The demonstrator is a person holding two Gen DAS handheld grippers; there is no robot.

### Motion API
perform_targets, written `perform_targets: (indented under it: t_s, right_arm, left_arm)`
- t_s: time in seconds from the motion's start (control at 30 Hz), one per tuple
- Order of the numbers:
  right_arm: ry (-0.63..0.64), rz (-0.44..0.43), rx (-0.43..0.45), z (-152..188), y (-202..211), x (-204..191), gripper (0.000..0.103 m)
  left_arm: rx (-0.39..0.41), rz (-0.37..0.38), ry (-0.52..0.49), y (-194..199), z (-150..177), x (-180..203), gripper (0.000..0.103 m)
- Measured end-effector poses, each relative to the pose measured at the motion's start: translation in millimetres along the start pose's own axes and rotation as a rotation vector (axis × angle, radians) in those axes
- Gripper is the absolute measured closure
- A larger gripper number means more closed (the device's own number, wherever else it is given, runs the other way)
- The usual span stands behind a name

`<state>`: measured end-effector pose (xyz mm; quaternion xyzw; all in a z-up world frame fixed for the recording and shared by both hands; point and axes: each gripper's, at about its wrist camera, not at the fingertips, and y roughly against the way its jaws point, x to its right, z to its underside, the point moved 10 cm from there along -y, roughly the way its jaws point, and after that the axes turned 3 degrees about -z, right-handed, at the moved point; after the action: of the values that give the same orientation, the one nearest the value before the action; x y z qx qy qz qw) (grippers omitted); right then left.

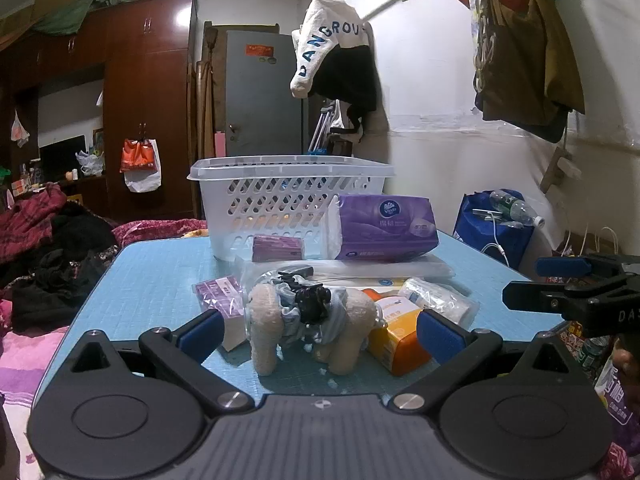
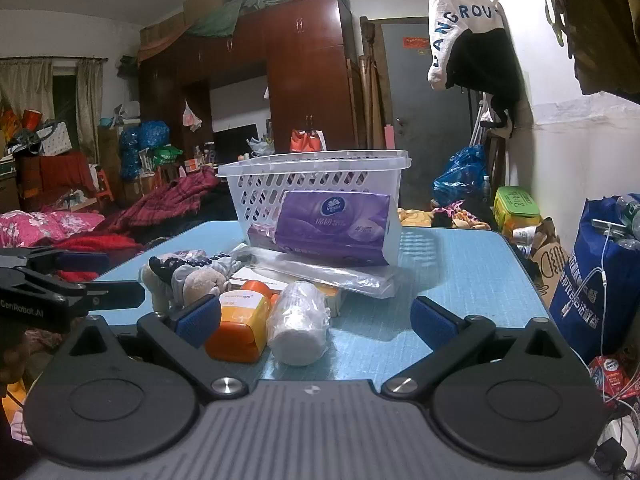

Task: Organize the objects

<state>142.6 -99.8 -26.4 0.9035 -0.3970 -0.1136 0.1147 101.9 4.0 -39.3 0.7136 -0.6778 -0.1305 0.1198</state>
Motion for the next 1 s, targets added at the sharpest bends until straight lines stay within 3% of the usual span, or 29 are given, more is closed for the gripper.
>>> perform_targets:
  t_s: [1.0]
  right_arm:
    - [-0.005, 0.000, 0.002, -0.2, -0.3, 1.3, 0.000]
  left_arm:
    - [0.000, 0.003, 0.000, 0.5, -0.2, 2.3, 0.000]
